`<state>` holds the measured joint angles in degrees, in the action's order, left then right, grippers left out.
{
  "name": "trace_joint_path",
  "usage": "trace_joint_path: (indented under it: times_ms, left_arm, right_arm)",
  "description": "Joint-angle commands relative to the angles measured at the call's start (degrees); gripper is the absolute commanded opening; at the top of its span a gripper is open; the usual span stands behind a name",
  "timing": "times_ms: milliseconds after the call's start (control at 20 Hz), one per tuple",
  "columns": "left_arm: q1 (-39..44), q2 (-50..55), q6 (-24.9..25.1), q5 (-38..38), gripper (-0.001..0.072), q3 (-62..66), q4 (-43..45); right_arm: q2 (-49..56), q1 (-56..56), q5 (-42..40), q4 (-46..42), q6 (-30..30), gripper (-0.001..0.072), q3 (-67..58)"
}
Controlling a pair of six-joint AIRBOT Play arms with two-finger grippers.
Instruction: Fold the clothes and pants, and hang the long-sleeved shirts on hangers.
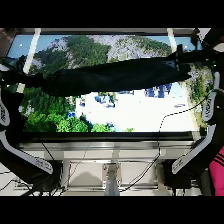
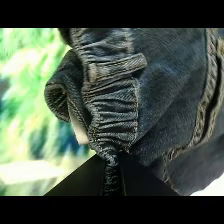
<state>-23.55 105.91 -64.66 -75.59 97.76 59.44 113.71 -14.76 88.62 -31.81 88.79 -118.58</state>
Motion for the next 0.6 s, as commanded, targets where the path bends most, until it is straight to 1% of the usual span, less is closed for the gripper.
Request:
trace_joint_path:
  times_ms: [0, 100, 200, 350, 450, 550]
  left_arm:
    - [1.1, -6.8, 0.2, -9.6, 0.0017, 0.4, 15.6]
    - [2.2, -10.8, 0.2, -13.2, 0.0017, 0.4, 22.5]
    - [3.0, -14.3, 0.2, -14.4, 0.0017, 0.4, 26.3]
    - [4.0, -18.1, 0.1, -14.7, 0.0018, 0.4, 23.1]
    - [5.2, -19.5, 0.1, -15.1, 0.0018, 0.4, 19.6]
    - [7.1, -20.2, 0.1, -15.5, 0.0018, 0.4, 16.0]
  right_arm:
    - [0.2, 9.3, -2.2, 0.1, 0.0, 0.0021, 1.0]
    - [0.3, 17.0, -6.6, 0.0, -1.6, 0.002, 2.9]
    - [2.0, 25.2, -8.7, 0.0, -1.8, 0.002, 3.5]
    - [6.4, 37.6, -10.8, 0.1, -0.1, 0.002, 3.5]
    - [9.6, 44.6, -16.7, 0.2, 3.9, 0.0021, 3.5]
    - [12.1, 49.3, -24.6, 0.2, 10.6, 0.0022, 3.5]
